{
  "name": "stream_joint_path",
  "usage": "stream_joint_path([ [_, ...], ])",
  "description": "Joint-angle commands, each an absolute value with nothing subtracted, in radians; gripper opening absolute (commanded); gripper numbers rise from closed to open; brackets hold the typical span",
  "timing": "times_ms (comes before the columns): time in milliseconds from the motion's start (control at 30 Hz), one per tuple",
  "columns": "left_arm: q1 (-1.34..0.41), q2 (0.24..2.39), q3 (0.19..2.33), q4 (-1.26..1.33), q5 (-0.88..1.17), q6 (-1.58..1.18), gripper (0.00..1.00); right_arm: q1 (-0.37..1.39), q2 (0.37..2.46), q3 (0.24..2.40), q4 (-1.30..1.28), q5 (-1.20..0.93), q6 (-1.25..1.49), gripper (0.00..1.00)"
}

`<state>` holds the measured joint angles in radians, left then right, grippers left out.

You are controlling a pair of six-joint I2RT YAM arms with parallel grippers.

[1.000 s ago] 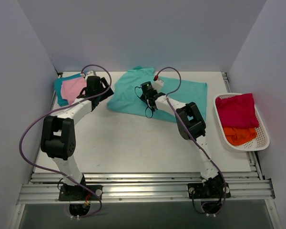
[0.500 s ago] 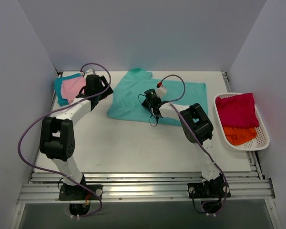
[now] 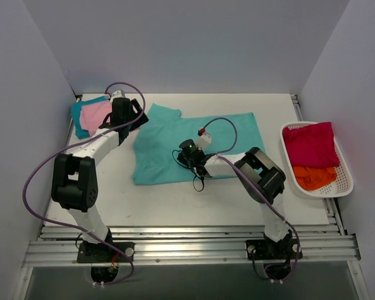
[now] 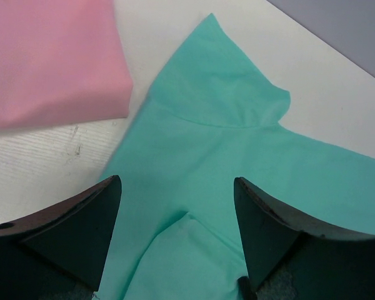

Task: Fold and stack the t-shirts
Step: Fold the tshirt

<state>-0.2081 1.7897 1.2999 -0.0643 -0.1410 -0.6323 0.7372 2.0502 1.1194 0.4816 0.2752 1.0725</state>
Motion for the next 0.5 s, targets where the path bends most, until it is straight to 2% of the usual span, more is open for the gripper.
stream_joint_path([
  [0, -0.203, 1.738, 1.325, -0.055, -0.141, -0.624, 0.81, 0.794, 2.065, 1.092, 0.295, 0.305, 1.104, 0.0],
  [167, -0.201, 1.723, 1.322, -0.071, -0.161, -0.604, 0.81, 0.825, 2.132, 1.157, 0.25, 0.298, 1.112, 0.0],
  [333, -0.193, 1.717, 1.33, -0.071, -0.166, -0.583, 0.82, 0.827, 2.065, 1.155, 0.169, 0.386, 1.105, 0.02],
  [433, -0.181, 1.742, 1.357, -0.057, -0.153, -0.568, 0.82, 0.825, 1.964, 1.157, 0.098, 0.495, 1.072, 0.53],
  [467, -0.176, 1.755, 1.371, -0.058, -0.146, -0.566, 0.82, 0.825, 1.939, 1.164, 0.083, 0.518, 1.056, 0.73],
])
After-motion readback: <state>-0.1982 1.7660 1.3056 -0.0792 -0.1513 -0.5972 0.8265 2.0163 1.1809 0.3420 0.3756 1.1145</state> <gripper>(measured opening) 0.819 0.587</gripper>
